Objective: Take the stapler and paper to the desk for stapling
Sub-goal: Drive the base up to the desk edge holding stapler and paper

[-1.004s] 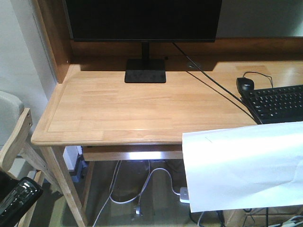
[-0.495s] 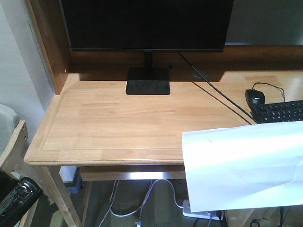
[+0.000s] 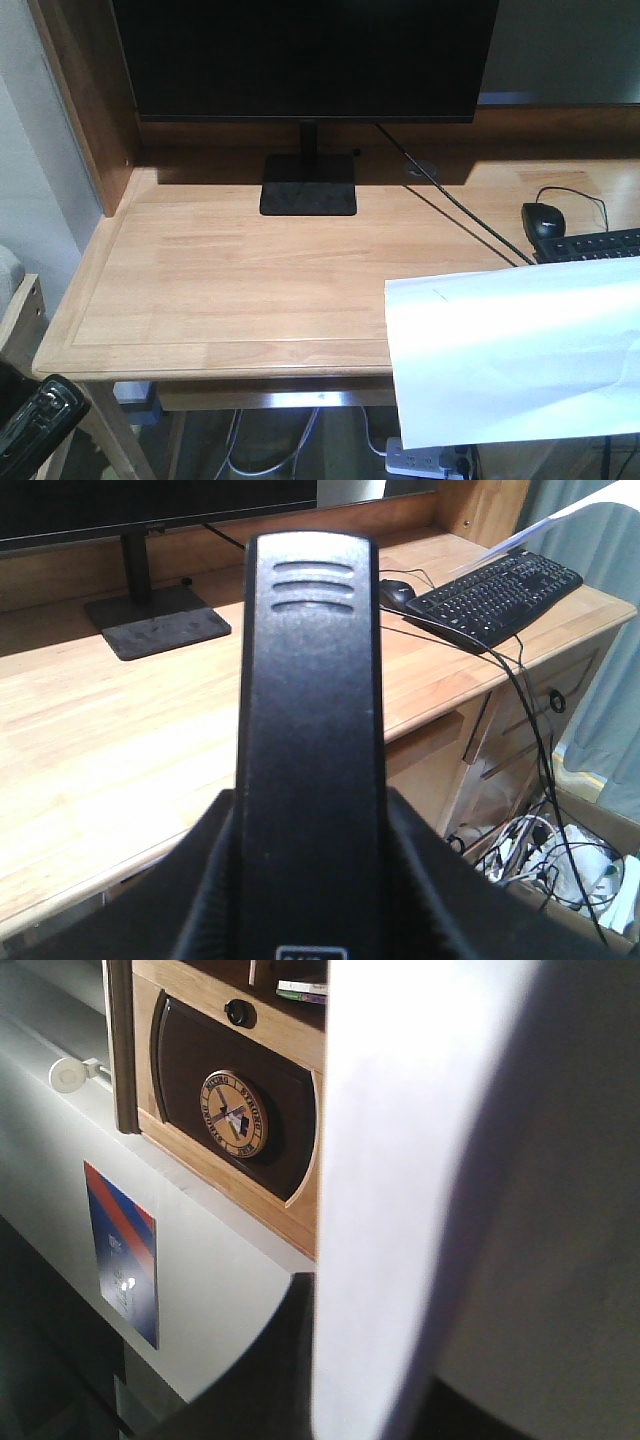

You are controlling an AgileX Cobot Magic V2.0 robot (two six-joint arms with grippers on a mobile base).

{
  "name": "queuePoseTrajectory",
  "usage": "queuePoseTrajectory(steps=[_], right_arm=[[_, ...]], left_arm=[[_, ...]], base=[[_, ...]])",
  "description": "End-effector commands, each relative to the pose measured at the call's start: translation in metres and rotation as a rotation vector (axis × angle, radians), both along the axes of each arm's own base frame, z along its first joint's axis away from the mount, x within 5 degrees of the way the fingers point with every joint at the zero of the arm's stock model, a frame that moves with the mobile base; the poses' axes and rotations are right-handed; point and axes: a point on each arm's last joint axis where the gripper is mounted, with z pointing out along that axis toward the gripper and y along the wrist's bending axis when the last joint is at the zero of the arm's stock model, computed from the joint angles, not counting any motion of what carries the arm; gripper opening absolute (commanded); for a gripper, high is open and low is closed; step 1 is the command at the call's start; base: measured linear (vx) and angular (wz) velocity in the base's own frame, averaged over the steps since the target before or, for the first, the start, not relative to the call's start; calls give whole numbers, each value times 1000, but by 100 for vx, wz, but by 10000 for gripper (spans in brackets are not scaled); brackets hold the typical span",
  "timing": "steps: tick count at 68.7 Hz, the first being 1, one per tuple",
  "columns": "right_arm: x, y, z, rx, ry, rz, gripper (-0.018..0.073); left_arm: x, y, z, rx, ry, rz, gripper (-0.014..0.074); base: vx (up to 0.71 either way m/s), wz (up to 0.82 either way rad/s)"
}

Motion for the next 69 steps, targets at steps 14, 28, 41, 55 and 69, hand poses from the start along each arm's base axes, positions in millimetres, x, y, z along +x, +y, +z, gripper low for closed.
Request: queuePoseTrajectory(steps=[14, 28, 41, 55, 69], right_arm=[[-2, 0, 3, 4, -50, 3, -2], [-2, 0, 3, 4, -50, 3, -2], [-2, 0, 3, 4, -50, 3, -2], [-2, 0, 3, 4, -50, 3, -2], [-2, 0, 3, 4, -50, 3, -2]], left_arm=[[2, 0, 19, -91, -99, 15, -7], [2, 0, 19, -91, -99, 15, -7], [2, 0, 19, -91, -99, 15, -7], [2, 0, 19, -91, -99, 15, -7], [2, 0, 19, -91, -99, 15, -7]], base=[[8, -2], [8, 0], [7, 1], [5, 2], [3, 0]])
